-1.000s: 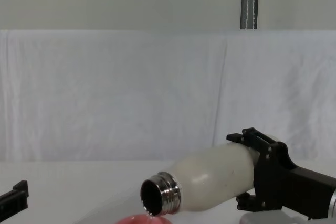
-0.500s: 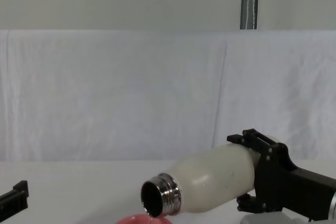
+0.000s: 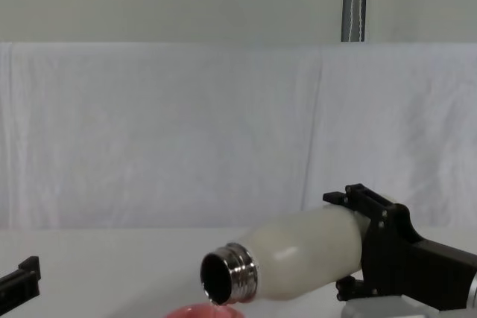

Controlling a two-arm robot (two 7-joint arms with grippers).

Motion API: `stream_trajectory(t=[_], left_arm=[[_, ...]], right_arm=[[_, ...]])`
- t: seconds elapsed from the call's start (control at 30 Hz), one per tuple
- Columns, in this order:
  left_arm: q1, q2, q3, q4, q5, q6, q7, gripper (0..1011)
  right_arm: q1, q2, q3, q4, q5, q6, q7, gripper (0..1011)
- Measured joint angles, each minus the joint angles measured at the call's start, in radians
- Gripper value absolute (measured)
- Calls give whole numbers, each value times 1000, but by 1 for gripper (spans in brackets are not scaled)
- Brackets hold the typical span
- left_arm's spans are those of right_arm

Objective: Grasp the thermos with one hand and pour water into the cup lid.

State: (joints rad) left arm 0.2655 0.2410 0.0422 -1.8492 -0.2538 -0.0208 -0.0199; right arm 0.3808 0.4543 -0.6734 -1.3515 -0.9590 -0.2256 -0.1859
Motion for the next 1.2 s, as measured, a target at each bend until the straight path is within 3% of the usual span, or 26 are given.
stream_trajectory(t=[0.33,0.5,0.63,0.7,0.73,0.83,0.93,1.03,1.2], left_arm=[[0,0,0,0,0,0,0,1001],[0,0,0,0,0,0,0,1001],[0,0,0,0,0,0,0,1001],[0,0,0,0,0,0,0,1001],[0,0,0,0,0,0,0,1001],[0,0,0,0,0,0,0,1001],[0,0,0,0,0,0,0,1001],[0,0,0,0,0,0,0,1001],[0,0,0,0,0,0,0,1001]], right_arm=[[-13,-10,23,-9,65,-24,35,958],[-25,-20,55,-20,140,-47,71,958],[-44,-41,106,-34,278,-72,135,958],[-58,-59,147,-42,387,-77,187,958],[-67,-73,179,-46,479,-76,229,958],[-80,-95,226,-53,601,-63,286,958],[-97,-131,306,-62,784,-16,368,958],[-106,-156,356,-65,885,27,408,958],[-115,-186,416,-66,989,90,442,958]])
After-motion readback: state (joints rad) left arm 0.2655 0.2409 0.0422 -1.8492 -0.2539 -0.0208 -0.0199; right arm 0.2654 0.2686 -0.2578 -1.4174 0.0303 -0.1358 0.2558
